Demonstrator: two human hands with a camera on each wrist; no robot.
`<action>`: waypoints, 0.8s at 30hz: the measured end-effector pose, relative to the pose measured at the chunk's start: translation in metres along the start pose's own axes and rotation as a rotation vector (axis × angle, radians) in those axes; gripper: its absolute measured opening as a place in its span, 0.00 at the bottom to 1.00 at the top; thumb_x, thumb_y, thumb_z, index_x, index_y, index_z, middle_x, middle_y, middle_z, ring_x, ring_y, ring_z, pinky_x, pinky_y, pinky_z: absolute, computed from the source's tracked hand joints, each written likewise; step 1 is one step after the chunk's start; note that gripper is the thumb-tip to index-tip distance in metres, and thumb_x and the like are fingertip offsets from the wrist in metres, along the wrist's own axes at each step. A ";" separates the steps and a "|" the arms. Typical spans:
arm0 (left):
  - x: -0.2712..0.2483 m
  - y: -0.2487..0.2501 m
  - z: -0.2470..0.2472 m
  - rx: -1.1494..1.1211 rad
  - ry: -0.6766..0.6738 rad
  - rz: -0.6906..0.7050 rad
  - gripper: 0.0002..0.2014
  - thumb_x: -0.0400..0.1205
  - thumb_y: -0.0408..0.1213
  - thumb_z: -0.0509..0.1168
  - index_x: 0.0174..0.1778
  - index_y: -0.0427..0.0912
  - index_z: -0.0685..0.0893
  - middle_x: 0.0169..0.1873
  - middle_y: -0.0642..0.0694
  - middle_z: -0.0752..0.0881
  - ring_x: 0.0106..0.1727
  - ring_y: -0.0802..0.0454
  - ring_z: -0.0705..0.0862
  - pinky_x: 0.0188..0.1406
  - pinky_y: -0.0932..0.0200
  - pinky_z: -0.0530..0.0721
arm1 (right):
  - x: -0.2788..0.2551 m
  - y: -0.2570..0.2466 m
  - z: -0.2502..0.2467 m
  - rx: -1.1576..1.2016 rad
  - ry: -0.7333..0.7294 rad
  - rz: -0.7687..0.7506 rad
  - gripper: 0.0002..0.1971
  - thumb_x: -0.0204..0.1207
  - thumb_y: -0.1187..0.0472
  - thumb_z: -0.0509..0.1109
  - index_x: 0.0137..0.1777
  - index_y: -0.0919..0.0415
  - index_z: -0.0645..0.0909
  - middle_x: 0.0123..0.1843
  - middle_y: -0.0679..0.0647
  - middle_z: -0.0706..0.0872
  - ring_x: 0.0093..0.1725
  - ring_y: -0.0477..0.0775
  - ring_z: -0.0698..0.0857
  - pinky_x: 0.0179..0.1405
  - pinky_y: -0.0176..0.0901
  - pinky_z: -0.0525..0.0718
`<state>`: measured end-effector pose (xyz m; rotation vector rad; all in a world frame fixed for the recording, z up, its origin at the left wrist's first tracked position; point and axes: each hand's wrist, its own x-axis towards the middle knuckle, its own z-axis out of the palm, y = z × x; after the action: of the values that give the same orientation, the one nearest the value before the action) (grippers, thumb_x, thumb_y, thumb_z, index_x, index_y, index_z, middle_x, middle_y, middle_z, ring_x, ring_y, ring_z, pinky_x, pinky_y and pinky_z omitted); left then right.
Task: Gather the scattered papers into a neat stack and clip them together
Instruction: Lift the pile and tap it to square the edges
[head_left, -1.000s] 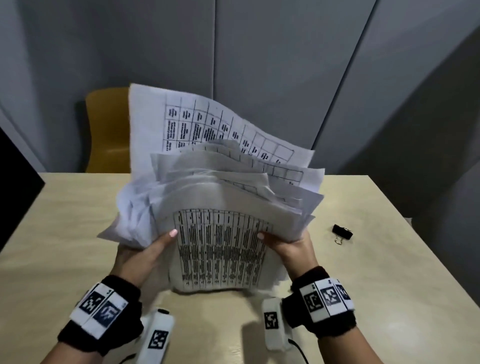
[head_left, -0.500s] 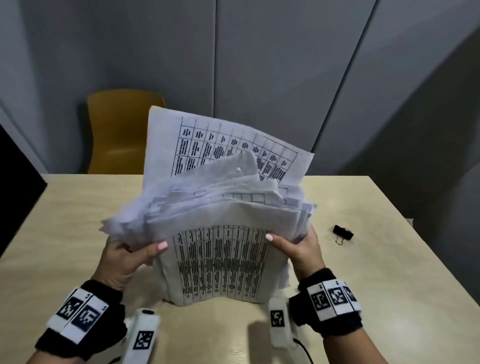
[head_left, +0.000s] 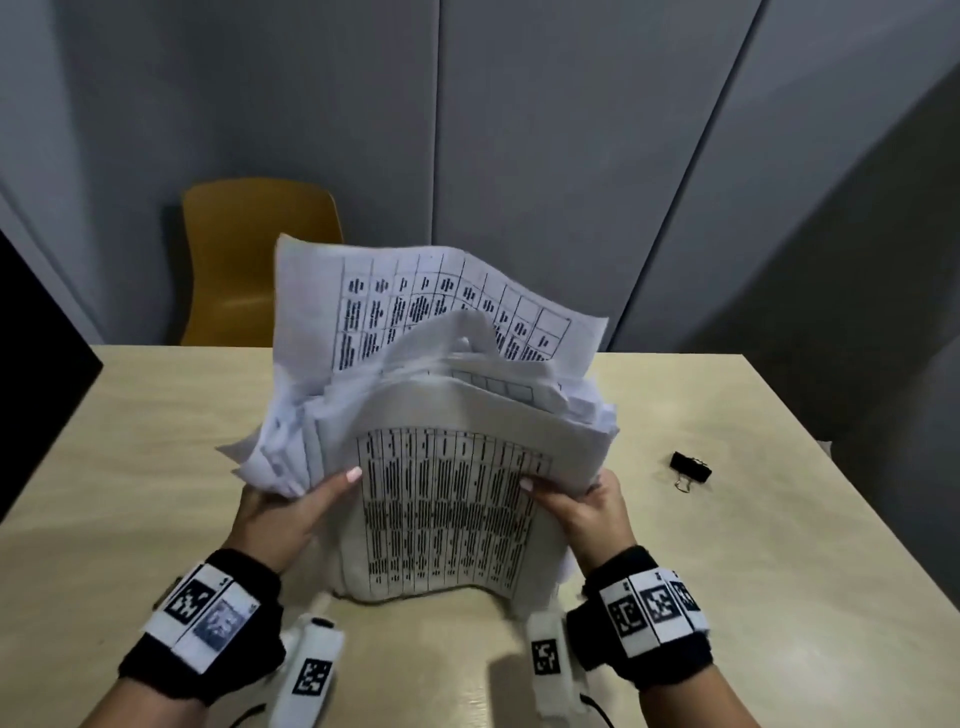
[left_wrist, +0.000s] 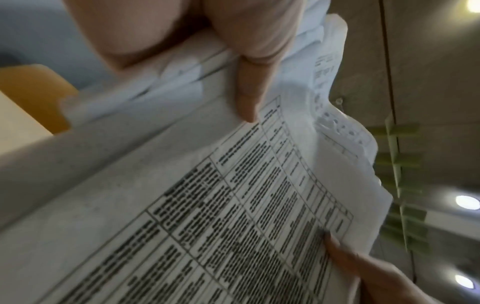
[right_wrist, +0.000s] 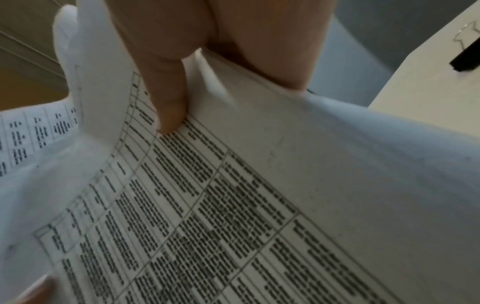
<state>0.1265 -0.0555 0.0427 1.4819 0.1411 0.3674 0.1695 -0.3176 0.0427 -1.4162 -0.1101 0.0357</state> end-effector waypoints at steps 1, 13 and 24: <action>0.003 0.003 -0.002 -0.010 -0.011 0.019 0.18 0.66 0.28 0.77 0.46 0.53 0.84 0.36 0.70 0.89 0.44 0.73 0.86 0.48 0.73 0.84 | 0.000 -0.004 0.000 0.020 -0.008 -0.013 0.11 0.60 0.79 0.76 0.33 0.62 0.89 0.33 0.52 0.91 0.36 0.48 0.88 0.39 0.39 0.88; 0.011 0.048 -0.015 0.040 -0.272 0.250 0.31 0.54 0.40 0.75 0.56 0.49 0.80 0.47 0.65 0.89 0.49 0.68 0.86 0.49 0.72 0.83 | 0.004 -0.020 -0.014 0.008 -0.033 -0.077 0.35 0.44 0.61 0.84 0.56 0.63 0.80 0.44 0.51 0.92 0.48 0.51 0.88 0.45 0.41 0.86; 0.015 0.055 -0.003 0.015 -0.320 0.209 0.31 0.55 0.29 0.82 0.53 0.53 0.84 0.47 0.63 0.90 0.48 0.66 0.87 0.44 0.71 0.84 | 0.004 -0.014 -0.008 -0.055 -0.087 -0.028 0.23 0.52 0.73 0.82 0.50 0.64 0.83 0.40 0.49 0.92 0.43 0.47 0.90 0.42 0.36 0.86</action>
<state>0.1312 -0.0448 0.0991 1.5548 -0.2685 0.2924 0.1738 -0.3268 0.0557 -1.4685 -0.2042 0.0710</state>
